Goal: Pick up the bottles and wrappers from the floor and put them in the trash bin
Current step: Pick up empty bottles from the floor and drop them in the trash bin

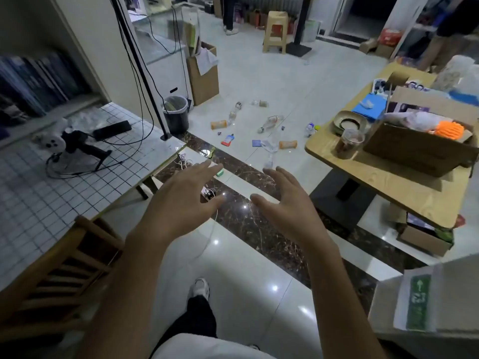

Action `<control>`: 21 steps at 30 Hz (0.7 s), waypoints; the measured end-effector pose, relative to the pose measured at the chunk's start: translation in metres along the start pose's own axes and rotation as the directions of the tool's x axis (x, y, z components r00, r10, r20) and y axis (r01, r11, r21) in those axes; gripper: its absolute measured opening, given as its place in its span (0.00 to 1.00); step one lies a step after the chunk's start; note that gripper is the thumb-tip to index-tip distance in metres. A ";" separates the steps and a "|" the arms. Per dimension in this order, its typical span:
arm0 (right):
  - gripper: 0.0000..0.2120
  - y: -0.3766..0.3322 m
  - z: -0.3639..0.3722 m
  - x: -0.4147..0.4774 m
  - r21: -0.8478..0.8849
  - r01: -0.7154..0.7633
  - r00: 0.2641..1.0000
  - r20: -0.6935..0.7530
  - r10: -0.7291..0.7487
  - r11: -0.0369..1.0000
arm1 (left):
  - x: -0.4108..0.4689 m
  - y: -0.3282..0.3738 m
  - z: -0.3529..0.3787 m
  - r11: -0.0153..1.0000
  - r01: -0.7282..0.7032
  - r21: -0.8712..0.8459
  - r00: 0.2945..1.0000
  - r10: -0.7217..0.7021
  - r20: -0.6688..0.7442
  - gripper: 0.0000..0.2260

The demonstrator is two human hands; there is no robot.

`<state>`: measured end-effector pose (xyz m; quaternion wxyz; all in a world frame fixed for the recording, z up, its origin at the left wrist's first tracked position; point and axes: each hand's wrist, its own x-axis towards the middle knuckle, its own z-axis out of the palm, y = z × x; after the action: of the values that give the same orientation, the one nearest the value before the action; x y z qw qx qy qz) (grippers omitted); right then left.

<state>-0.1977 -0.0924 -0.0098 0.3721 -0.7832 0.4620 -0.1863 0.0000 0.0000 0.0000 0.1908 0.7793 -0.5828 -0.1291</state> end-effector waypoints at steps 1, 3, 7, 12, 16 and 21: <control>0.31 -0.001 0.001 0.006 0.003 0.007 1.000 0.001 -0.007 1.000 | 0.007 -0.004 0.000 1.000 -0.002 -0.029 1.000 0.001 -0.005 0.29; 0.32 -0.006 0.001 0.021 -0.023 -0.002 1.000 -0.007 0.002 1.000 | 0.024 -0.012 -0.001 1.000 -0.024 -0.001 0.999 0.024 -0.025 0.28; 0.32 -0.016 0.004 0.064 -0.091 -0.012 1.000 -0.025 0.010 0.996 | 0.073 -0.033 -0.004 0.996 -0.067 0.055 0.998 0.067 -0.009 0.29; 0.32 -0.035 0.009 0.125 -0.154 -0.050 0.999 -0.029 0.046 0.987 | 0.144 -0.061 -0.032 0.996 -0.091 -0.003 0.987 0.091 0.130 0.32; 0.32 -0.048 0.017 0.170 -0.177 -0.089 0.994 -0.072 0.078 0.980 | 0.192 -0.079 -0.056 0.992 -0.122 -0.043 0.982 0.127 0.141 0.32; 0.31 -0.066 0.025 0.218 -0.169 -0.098 0.992 -0.101 0.082 0.981 | 0.239 -0.097 -0.062 0.983 -0.164 -0.085 0.960 0.179 0.213 0.31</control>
<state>-0.0333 -0.2509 0.0120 0.2883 -0.7814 0.5283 -0.1648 0.1783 -0.1960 0.0173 0.1615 0.7000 -0.6610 -0.2169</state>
